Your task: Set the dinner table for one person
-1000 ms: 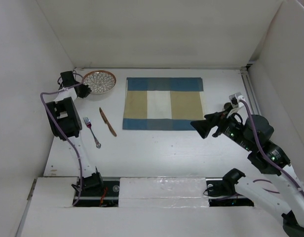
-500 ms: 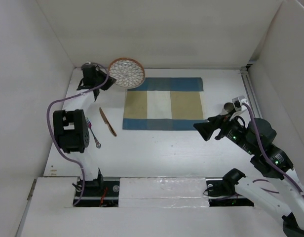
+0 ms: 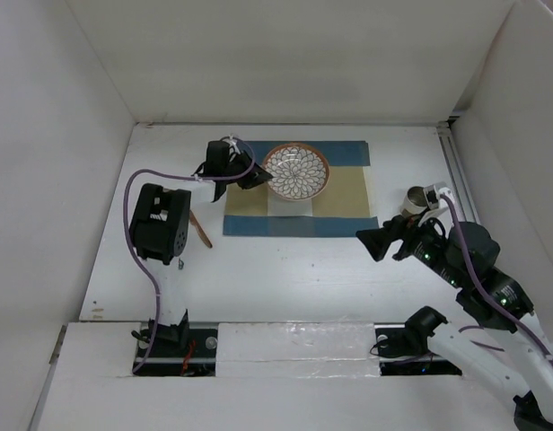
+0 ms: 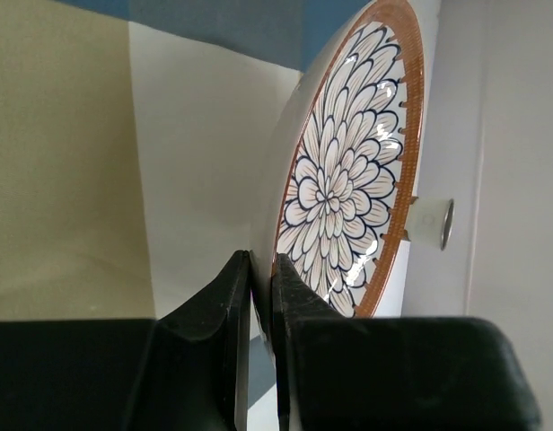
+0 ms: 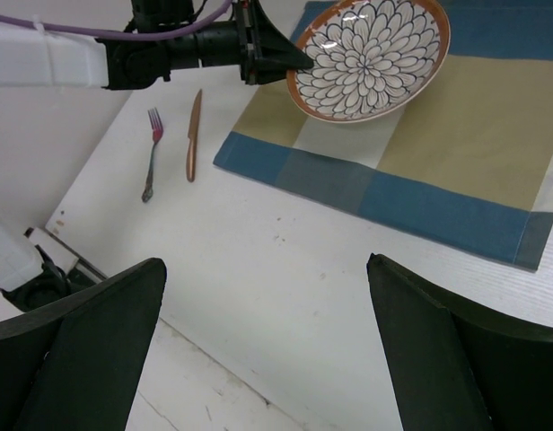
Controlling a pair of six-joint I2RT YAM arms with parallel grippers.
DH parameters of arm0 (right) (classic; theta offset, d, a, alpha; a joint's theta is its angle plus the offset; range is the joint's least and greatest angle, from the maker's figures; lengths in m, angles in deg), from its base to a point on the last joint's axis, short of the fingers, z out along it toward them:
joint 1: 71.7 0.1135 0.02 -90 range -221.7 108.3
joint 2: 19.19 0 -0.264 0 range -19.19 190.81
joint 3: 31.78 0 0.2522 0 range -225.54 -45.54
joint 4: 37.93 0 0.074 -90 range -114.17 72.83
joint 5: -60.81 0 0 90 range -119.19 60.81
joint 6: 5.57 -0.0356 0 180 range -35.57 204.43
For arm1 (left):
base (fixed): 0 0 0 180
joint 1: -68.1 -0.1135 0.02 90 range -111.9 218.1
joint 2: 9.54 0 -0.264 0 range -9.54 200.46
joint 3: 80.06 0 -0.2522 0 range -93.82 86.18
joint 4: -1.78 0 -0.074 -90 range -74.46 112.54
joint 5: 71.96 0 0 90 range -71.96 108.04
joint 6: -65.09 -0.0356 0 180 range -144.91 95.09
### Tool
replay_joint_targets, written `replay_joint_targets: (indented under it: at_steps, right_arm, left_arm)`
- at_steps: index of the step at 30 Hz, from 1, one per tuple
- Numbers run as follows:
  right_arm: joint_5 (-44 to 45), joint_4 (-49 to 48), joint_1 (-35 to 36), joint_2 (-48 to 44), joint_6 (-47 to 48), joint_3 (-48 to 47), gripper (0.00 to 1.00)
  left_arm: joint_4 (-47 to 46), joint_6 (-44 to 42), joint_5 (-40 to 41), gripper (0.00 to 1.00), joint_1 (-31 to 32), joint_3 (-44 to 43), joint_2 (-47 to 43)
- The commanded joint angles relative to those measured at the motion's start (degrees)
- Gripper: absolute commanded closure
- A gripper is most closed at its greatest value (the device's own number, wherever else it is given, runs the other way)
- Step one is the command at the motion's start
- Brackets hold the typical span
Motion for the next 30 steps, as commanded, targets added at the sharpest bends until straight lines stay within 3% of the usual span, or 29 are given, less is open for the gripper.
replay_joint_targets:
  at_steps: [1,24,25,30]
  right_arm:
    - [1.21,0.56,0.55,-0.47,0.08,0.64,0.00]
    - [1.74,2.67,0.55,-2.58,0.08,1.69,0.00]
    - [1.74,2.67,0.55,-2.58,0.08,1.69,0.00]
    - [2.35,3.20,0.55,-3.11,0.08,1.69,0.00]
  left_arm:
    - [-13.82,3.50,-5.85,1.00,0.11,-1.17,-2.16]
    - [-7.49,2.18,-3.66,0.99,2.92,-6.27,4.00]
    - [-7.49,2.18,-3.66,0.80,2.92,-6.27,4.00]
    - [-6.96,2.80,-1.65,0.42,2.92,-4.17,2.07]
